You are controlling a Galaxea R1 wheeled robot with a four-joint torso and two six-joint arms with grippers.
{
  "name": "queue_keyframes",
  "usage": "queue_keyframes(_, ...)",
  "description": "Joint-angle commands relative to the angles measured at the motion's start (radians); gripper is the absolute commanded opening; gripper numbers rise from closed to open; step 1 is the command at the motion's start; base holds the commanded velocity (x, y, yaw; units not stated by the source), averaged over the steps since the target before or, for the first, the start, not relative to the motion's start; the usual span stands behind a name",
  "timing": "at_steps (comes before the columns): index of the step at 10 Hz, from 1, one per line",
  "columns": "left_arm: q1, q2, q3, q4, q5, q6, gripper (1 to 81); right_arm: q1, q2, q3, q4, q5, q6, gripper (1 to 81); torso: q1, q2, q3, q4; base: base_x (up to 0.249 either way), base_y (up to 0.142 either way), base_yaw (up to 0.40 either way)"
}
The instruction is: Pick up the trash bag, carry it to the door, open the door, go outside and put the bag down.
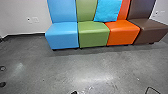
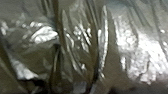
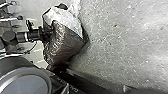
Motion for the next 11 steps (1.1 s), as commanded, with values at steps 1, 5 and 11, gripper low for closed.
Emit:
queue_keyframes(1,-0.022,-0.004,-0.006,0.057,0.063,0.003,81.1,0.078,-0.038,0.012,0.028,-0.076,0.000,81.1,0.000,0.000,0.000,0.000,0.000,0.000,0.000)
queue_keyframes(5,-0.019,-0.004,-0.003,0.078,0.070,0.006,1.0,0.074,-0.036,0.009,0.025,-0.076,0.000,81.1,0.000,0.000,0.001,0.000,0.000,0.000,0.000)
queue_keyframes(11,0.016,-0.005,0.040,0.172,0.078,0.017,1.0,0.031,-0.030,-0.023,0.030,-0.074,-0.004,81.1,-0.087,0.137,0.001,0.000,0.000,0.000,0.000)
